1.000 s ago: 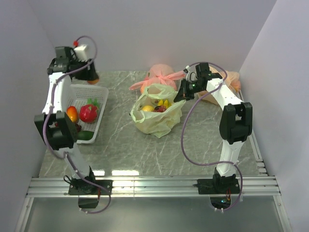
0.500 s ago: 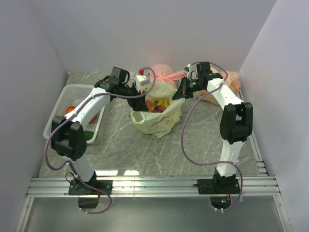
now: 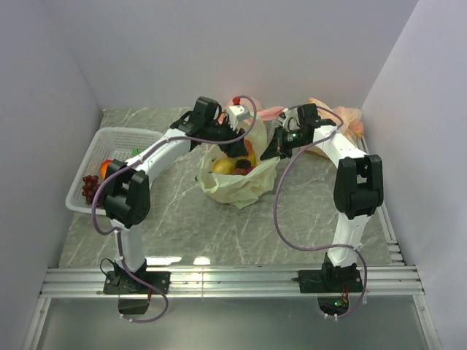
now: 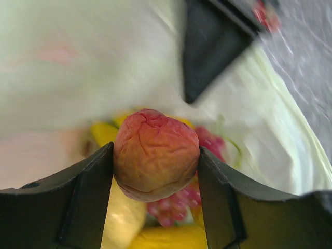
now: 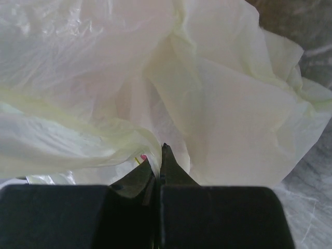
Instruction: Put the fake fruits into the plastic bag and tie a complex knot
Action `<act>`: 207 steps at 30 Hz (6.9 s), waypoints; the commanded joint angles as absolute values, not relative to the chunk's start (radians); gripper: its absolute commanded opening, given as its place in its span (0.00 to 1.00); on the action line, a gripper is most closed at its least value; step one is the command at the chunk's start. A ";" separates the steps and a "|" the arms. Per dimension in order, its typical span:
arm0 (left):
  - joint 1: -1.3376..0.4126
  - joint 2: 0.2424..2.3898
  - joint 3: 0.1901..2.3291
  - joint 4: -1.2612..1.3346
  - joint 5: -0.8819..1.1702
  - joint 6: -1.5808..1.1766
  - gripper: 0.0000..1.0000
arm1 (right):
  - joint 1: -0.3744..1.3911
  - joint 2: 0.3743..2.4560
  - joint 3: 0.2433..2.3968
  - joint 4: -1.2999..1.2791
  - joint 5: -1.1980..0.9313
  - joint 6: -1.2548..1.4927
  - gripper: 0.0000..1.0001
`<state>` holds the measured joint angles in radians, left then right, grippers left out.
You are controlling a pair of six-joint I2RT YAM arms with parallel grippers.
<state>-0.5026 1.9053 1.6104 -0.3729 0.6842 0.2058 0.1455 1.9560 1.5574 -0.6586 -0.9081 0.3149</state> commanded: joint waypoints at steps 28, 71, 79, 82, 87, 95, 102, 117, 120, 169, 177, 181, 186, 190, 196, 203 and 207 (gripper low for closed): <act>-0.350 1.654 1.740 -0.606 0.788 0.644 0.99 | 0.143 1.805 1.463 -0.598 -0.893 0.250 0.00; -0.428 1.721 1.729 -0.172 1.248 0.217 0.00 | 0.104 1.382 1.388 -0.635 -0.778 -0.162 0.90; -0.431 1.888 1.848 0.026 1.385 -0.095 0.04 | 0.112 1.371 1.370 -0.413 -1.015 -0.351 0.93; -0.431 1.925 1.867 0.136 1.419 -0.188 0.04 | 0.129 1.429 1.388 -0.338 -1.055 -0.370 0.94; -0.436 1.960 1.874 0.300 1.457 -0.343 0.05 | 0.158 1.544 1.439 -0.196 -1.098 -0.396 0.95; -0.446 2.014 1.928 0.421 1.436 -0.506 0.11 | 0.239 1.681 1.534 -0.046 -1.186 -0.312 0.96; -0.446 2.048 1.994 0.224 1.382 -0.364 0.15 | 0.296 1.707 1.479 0.089 -1.201 -0.192 0.97; -0.362 1.895 1.884 0.308 1.140 -0.387 0.45 | 0.299 1.770 1.427 0.233 -1.009 0.216 0.13; -0.330 1.840 1.885 0.185 1.092 -0.251 0.59 | 0.296 1.744 1.404 0.230 -0.985 0.233 0.02; -0.152 1.471 1.035 -0.805 0.825 0.706 0.54 | 0.209 1.520 1.253 -0.146 -0.568 0.262 0.00; -0.063 1.485 1.484 -1.182 1.034 0.871 0.00 | 0.184 1.476 1.333 -0.262 -0.552 0.209 0.00; -0.028 1.480 1.793 -1.192 1.158 0.761 0.00 | 0.172 1.375 1.391 -0.345 -0.557 0.206 0.00; -0.028 1.355 1.712 -1.043 1.152 0.640 0.00 | 0.166 1.270 1.356 -0.382 -0.545 0.198 0.00; -0.011 1.307 1.472 -0.973 1.057 0.664 0.00 | 0.164 1.270 1.247 -0.335 -0.528 0.221 0.00; 0.136 1.374 1.399 -0.871 0.973 0.615 0.00 | 0.164 1.324 1.215 -0.304 -0.538 0.232 0.00; 0.143 1.443 1.643 -0.939 1.006 0.682 0.71 | 0.167 1.348 1.256 -0.265 -0.560 0.282 0.00; 0.045 1.436 1.742 -0.833 0.876 0.594 0.99 | 0.167 1.351 1.269 -0.264 -0.551 0.310 0.00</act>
<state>0.1146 1.4803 1.6550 -0.9165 0.9451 0.6468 0.1699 1.3640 1.2209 -0.3126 -0.5640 0.2810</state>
